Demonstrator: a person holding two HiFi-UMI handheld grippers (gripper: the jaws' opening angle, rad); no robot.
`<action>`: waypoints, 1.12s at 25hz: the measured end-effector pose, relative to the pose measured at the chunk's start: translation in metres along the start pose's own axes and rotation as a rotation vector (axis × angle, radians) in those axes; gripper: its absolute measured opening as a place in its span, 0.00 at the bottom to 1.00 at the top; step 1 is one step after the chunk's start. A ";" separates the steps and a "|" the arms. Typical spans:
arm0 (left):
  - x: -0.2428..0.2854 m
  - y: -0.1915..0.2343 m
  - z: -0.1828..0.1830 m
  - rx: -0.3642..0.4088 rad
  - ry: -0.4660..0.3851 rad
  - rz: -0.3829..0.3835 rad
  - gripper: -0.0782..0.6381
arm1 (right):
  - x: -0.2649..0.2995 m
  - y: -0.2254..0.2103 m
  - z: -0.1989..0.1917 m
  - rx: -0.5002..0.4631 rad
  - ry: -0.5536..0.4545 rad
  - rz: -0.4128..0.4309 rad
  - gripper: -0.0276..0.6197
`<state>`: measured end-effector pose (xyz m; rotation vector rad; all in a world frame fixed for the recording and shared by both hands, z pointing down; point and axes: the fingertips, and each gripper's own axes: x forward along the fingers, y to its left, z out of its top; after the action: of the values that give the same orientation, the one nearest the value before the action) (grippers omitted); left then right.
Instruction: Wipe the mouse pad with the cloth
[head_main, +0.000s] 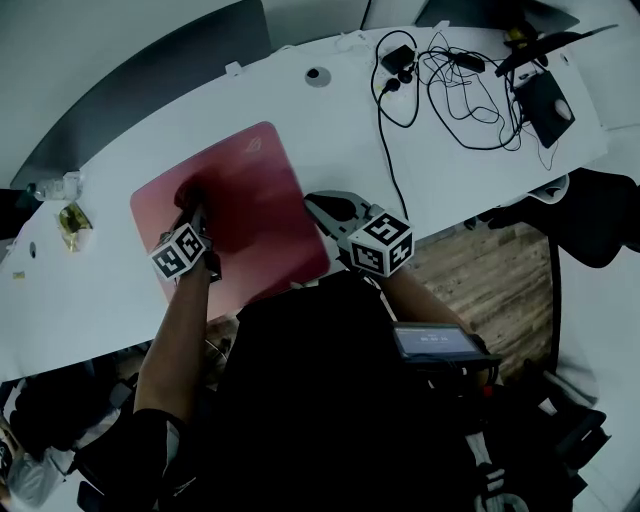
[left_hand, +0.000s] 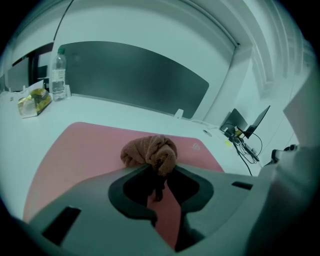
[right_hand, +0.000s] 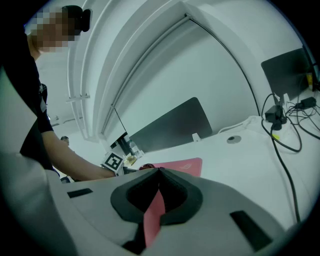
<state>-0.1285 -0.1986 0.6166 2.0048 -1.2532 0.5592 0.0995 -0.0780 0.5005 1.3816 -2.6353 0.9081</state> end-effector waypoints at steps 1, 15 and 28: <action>0.003 -0.005 -0.002 -0.004 0.003 -0.008 0.24 | -0.001 -0.001 0.000 0.002 0.000 0.003 0.08; 0.035 -0.077 -0.013 0.058 0.069 -0.073 0.24 | -0.018 -0.024 0.001 0.023 -0.008 0.016 0.08; 0.066 -0.150 -0.020 0.121 0.115 -0.172 0.24 | -0.047 -0.054 0.002 0.062 -0.044 -0.032 0.08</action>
<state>0.0352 -0.1795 0.6246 2.1229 -0.9882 0.6695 0.1695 -0.0674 0.5114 1.4698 -2.6299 0.9747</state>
